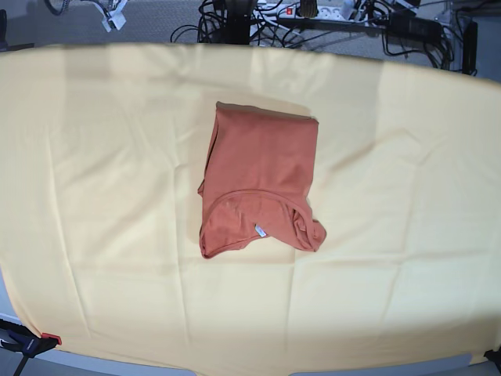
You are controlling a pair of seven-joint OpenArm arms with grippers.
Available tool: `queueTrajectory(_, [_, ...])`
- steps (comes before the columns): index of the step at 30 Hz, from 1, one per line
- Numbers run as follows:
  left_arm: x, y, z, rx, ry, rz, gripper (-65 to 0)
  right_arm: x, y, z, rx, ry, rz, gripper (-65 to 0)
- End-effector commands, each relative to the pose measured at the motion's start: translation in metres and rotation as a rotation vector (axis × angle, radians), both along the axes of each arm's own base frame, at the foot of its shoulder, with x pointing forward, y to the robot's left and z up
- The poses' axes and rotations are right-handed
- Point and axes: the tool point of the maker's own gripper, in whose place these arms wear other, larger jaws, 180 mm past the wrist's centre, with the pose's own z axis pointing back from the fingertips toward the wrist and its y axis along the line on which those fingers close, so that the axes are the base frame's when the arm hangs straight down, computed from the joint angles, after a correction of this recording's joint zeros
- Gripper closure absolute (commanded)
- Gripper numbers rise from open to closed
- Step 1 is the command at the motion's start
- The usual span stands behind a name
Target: Fold the T-shirt properly
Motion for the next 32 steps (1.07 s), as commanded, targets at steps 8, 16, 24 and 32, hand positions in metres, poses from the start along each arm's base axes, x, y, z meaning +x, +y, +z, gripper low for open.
queueTrajectory(8, [0.033, 0.074, -0.03, 0.296, -0.172, 0.123, 0.0, 0.015, -0.01, -0.052, -0.235, -0.13, 0.112, 0.0])
queueTrajectory(16, [0.025, 0.045, -0.054, 0.46, -0.204, 0.03, 0.0, 0.007, 0.015, -0.071, -0.349, -0.203, 0.124, 0.0])
queueTrajectory(24, [0.024, -0.021, -0.059, 0.419, -0.206, 0.049, 0.0, -0.002, 0.06, -0.073, -0.298, -0.223, 0.219, 0.0])
queueTrajectory(32, [0.024, -0.059, -0.058, 0.363, -0.199, 0.076, 0.0, -0.003, 0.072, -0.072, -0.266, -0.218, 0.219, 0.0])
